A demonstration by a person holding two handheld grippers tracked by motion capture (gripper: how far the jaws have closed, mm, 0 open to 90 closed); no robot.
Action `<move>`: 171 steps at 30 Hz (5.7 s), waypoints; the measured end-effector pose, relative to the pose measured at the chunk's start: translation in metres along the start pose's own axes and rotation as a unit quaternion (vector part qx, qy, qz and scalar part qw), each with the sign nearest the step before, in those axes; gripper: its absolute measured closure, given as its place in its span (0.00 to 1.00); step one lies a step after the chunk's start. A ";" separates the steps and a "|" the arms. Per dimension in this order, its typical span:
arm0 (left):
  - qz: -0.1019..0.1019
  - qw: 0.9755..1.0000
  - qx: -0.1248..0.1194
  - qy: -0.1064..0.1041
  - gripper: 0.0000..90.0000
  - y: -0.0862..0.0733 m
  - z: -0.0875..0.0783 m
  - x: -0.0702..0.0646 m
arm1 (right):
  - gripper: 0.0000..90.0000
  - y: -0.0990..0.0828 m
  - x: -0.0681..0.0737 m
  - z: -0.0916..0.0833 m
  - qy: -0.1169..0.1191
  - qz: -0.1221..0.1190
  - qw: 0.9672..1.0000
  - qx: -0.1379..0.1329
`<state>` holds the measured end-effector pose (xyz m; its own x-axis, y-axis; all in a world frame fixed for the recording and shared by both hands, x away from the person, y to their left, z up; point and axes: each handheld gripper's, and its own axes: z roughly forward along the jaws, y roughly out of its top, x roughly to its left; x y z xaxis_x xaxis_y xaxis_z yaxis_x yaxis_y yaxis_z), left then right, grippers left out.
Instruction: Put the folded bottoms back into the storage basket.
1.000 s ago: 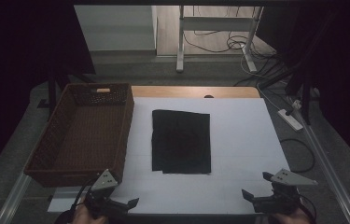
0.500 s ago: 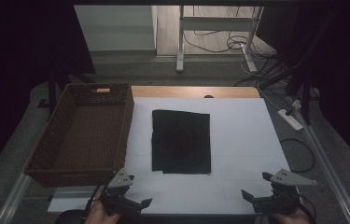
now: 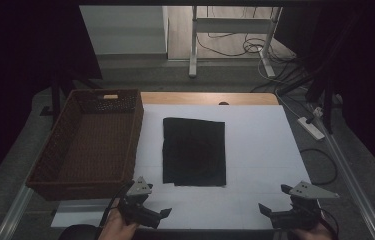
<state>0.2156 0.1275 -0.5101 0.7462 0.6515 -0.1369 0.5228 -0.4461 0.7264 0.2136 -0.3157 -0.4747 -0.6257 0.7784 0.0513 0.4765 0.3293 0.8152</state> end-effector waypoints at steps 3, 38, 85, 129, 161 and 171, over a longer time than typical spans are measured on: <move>0.010 1.000 -0.001 0.001 0.00 0.005 0.005 0.000 | 0.01 0.000 0.000 0.000 0.000 0.000 1.000 0.000; 0.014 1.000 0.012 0.014 0.00 0.064 0.060 0.042 | 0.01 0.000 0.000 0.000 0.003 -0.001 1.000 0.002; -0.065 0.994 -0.007 0.087 0.00 0.121 0.105 0.124 | 0.01 -0.001 -0.002 -0.001 0.008 0.009 1.000 0.002; -0.144 0.978 0.038 0.143 0.07 0.151 0.136 0.191 | 0.01 -0.001 -0.003 -0.001 0.014 0.011 1.000 0.000; -0.110 0.983 0.036 0.146 0.64 0.141 0.157 0.192 | 0.01 -0.001 -0.003 -0.001 0.017 0.006 1.000 0.002; -0.109 0.987 0.021 0.116 0.89 0.137 0.157 0.191 | 0.01 -0.001 -0.003 -0.001 0.021 0.006 1.000 0.002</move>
<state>0.4938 0.0945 -0.5426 0.5030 0.8551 -0.1252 0.6800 -0.3022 0.6680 0.2143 -0.3188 -0.4753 -0.6453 0.7591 0.0863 0.4873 0.3219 0.8117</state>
